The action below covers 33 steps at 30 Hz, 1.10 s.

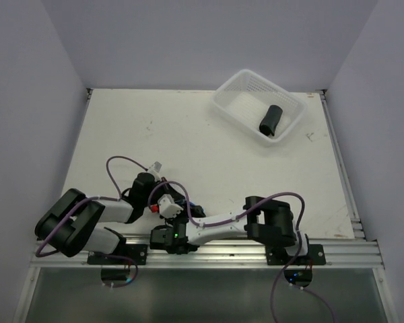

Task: Roll the towels
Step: Roll the towel

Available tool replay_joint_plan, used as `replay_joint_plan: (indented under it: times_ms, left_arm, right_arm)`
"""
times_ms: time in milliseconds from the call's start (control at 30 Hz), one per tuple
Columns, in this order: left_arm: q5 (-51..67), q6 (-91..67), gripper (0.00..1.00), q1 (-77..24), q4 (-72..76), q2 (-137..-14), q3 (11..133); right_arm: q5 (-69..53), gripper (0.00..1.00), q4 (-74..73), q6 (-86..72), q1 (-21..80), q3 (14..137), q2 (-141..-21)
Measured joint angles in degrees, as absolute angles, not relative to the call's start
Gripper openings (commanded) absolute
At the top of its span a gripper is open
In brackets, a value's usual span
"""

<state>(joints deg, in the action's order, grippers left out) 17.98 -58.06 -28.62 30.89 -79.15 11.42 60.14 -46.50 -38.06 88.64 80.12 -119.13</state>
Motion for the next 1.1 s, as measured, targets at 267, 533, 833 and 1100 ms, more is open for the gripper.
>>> replay_joint_plan:
  times_ms: [267, 533, 833, 1100]
  left_arm:
    - [16.51, -58.41, 0.0, -29.43, 32.53, -79.37, 10.87]
    - [15.25, -59.0, 0.0, -30.13, 33.76, -79.07, 10.02]
    - [14.52, -59.02, 0.0, -30.65, 34.26, -79.07, 9.8]
    - [13.93, -59.05, 0.0, -31.53, 35.03, -79.05, 9.43]
  right_arm:
    - [54.08, 0.54, -38.76, -41.19, 87.68, 72.62, -107.33]
    - [35.64, 0.53, -19.07, -42.0, 78.85, 50.72, -80.64]
    - [10.59, 0.51, -3.6, -47.33, 61.25, 39.44, -78.11]
    - [-3.38, 0.51, 12.86, -57.43, 56.42, 33.19, -87.88]
